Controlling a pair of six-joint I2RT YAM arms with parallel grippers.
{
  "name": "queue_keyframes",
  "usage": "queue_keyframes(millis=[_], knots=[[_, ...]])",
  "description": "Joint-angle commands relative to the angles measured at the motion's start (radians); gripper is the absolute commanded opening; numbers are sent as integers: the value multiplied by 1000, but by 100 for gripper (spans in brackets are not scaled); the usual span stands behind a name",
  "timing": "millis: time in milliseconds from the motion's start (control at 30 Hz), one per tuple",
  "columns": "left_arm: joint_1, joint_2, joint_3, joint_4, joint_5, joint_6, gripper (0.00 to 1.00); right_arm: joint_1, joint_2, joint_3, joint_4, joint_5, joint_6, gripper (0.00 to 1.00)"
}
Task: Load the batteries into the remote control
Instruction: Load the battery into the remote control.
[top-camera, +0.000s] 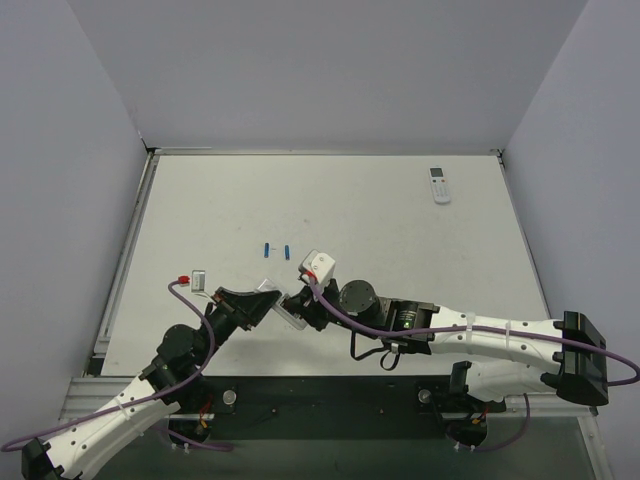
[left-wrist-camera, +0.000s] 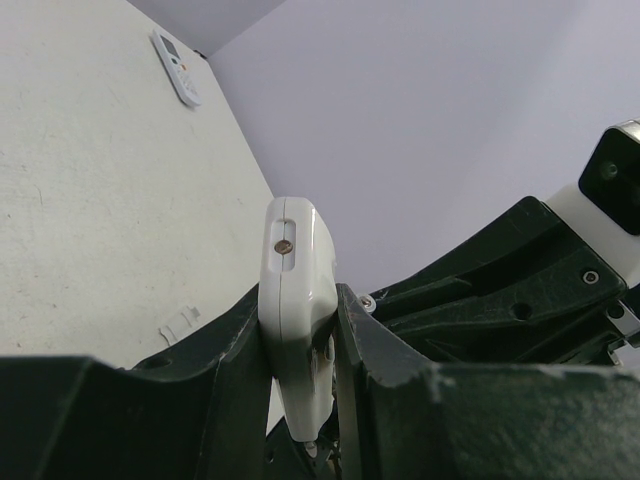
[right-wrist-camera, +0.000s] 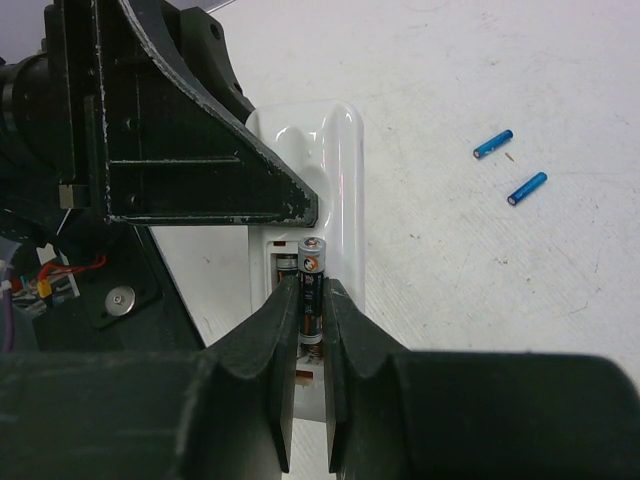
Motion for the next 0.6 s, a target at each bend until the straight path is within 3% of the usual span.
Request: queue_keyframes(millis=[0,267,567], knots=[[-1,-15,-30,88,8,-39,0,8,14,-15,45,-15,-22,0],[-1,-5,-12,59,1,-67,0,14,35,-14,42,-23,-59,2],[-1,-12,-7,51,-8,-94,0,16,54,-14,36,-15,-71,11]])
